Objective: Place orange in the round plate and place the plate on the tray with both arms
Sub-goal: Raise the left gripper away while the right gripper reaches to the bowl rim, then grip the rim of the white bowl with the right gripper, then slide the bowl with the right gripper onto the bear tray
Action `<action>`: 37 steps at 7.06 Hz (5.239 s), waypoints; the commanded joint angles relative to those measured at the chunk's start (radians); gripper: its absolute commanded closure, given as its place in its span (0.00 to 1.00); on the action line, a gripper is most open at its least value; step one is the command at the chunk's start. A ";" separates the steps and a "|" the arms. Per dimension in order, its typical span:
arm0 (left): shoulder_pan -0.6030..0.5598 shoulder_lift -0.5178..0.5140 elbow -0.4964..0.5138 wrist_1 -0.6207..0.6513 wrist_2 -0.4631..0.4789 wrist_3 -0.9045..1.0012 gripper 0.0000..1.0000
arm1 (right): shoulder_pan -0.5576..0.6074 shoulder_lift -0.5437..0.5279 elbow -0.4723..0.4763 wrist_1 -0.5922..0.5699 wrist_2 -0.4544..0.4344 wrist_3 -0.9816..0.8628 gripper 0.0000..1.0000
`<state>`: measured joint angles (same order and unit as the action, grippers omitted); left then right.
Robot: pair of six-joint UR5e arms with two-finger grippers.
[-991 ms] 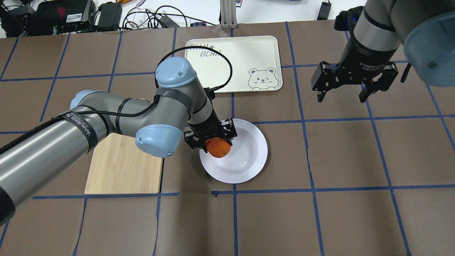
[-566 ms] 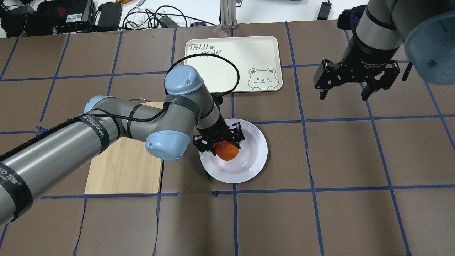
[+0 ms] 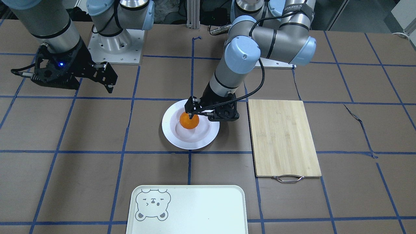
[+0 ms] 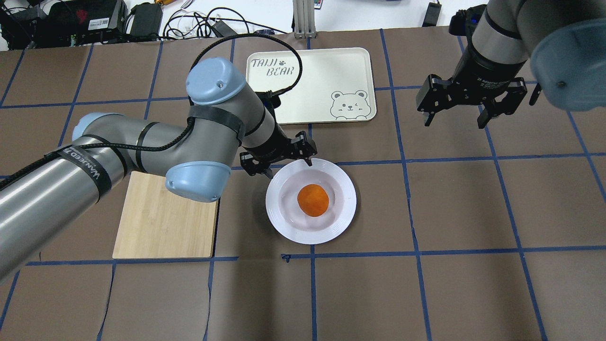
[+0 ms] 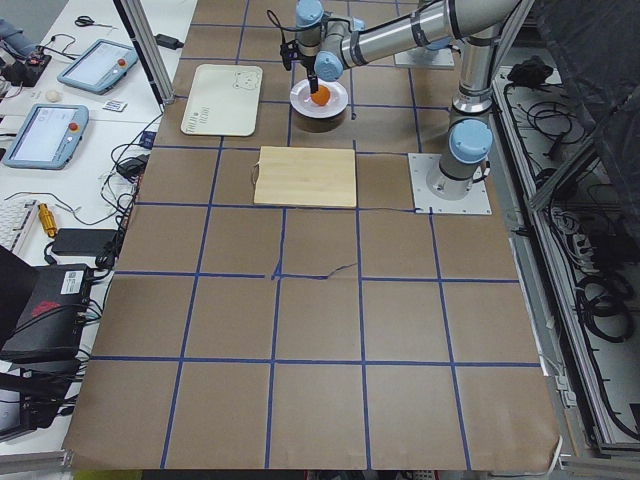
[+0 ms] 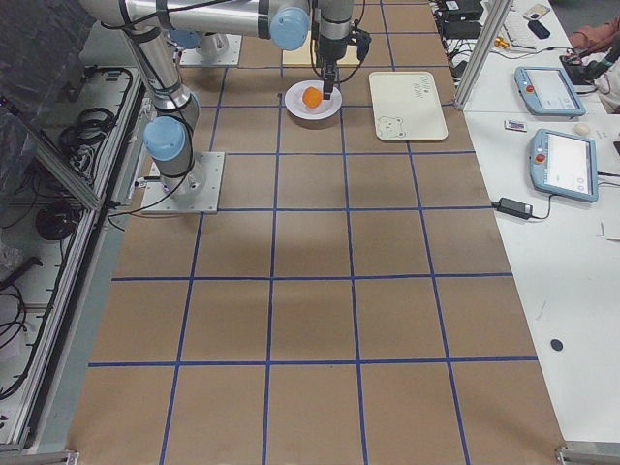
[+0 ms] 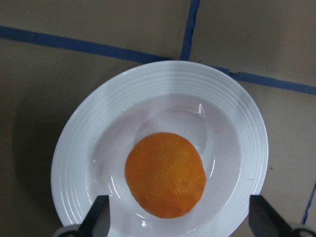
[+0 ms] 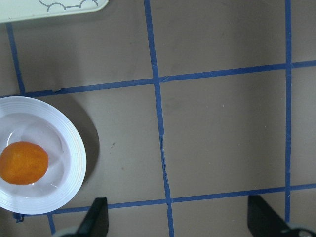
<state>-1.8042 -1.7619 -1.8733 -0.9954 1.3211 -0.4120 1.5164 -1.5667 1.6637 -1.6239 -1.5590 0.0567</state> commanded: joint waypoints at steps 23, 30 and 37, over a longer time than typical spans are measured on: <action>0.175 0.151 0.327 -0.378 0.270 0.271 0.00 | 0.071 0.441 0.386 -0.737 0.689 -0.178 0.56; 0.175 0.153 0.325 -0.379 0.271 0.272 0.00 | 0.067 0.428 0.381 -0.972 0.695 -0.222 1.00; 0.174 0.154 0.325 -0.379 0.273 0.272 0.00 | 0.067 0.550 -0.032 -0.811 0.700 -0.014 1.00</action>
<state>-1.6301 -1.6079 -1.5477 -1.3744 1.5939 -0.1396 1.5835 -1.0863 1.7584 -2.5081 -0.8604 0.0149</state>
